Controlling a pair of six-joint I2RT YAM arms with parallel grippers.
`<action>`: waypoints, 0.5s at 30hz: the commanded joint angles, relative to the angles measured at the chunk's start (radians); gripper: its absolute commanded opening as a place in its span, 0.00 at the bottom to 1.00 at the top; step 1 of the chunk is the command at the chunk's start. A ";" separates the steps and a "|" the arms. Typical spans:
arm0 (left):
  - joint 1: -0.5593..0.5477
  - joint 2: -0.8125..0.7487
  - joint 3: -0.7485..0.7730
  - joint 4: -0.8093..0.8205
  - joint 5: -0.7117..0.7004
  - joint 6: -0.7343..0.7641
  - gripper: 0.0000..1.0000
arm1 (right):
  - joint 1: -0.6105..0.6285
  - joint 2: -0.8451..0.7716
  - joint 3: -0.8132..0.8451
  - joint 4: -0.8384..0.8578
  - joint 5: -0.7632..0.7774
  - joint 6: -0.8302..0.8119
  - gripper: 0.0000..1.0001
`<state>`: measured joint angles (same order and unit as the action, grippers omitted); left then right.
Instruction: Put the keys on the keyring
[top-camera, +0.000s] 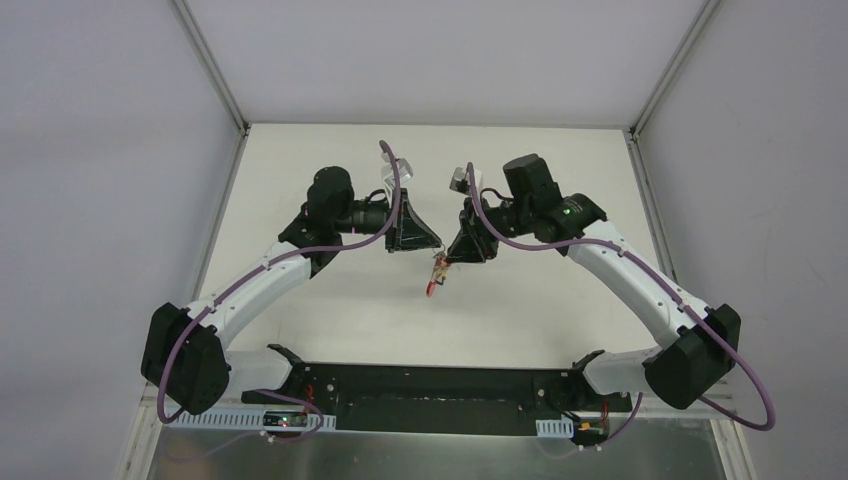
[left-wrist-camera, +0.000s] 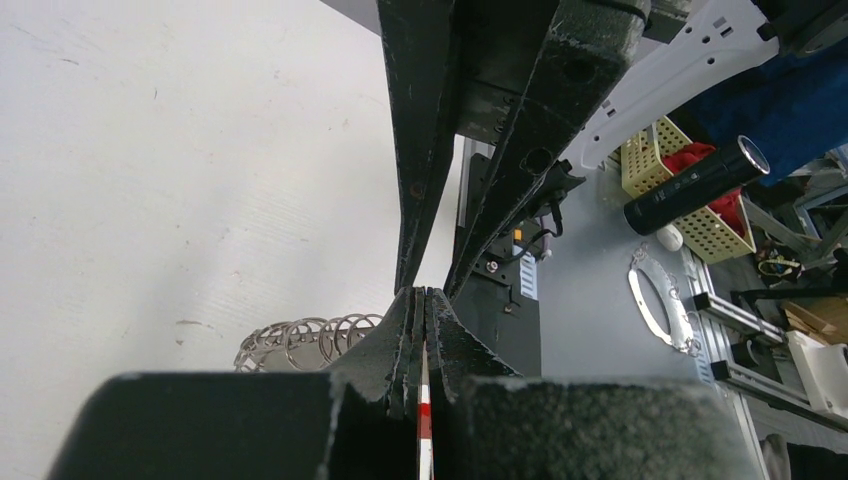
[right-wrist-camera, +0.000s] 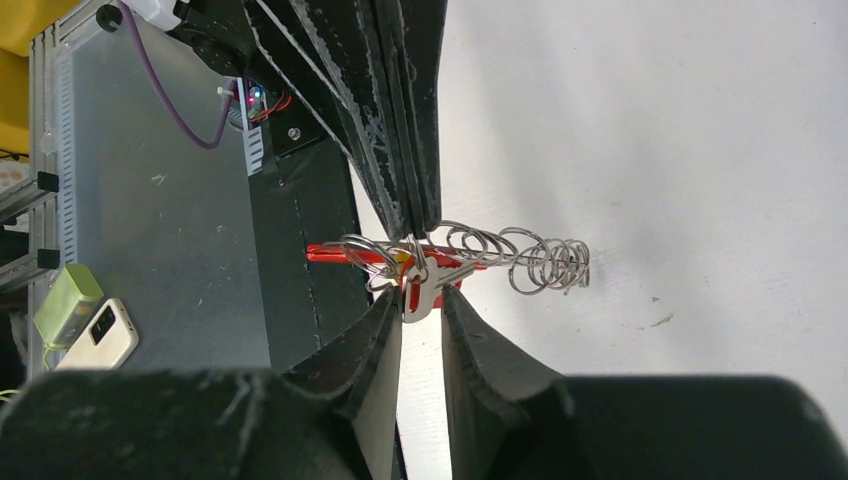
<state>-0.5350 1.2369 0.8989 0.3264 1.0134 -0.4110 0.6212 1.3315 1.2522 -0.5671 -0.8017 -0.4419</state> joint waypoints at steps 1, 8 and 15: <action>0.005 -0.025 0.037 0.095 0.036 -0.037 0.00 | -0.005 -0.018 0.015 0.030 -0.045 0.016 0.23; 0.006 -0.022 0.027 0.116 0.047 -0.047 0.00 | -0.006 -0.016 0.058 0.031 -0.030 0.033 0.24; 0.005 -0.021 0.017 0.140 0.056 -0.060 0.00 | -0.006 -0.019 0.070 0.034 -0.016 0.036 0.23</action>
<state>-0.5350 1.2369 0.8989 0.3866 1.0359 -0.4473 0.6193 1.3315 1.2797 -0.5606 -0.8085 -0.4179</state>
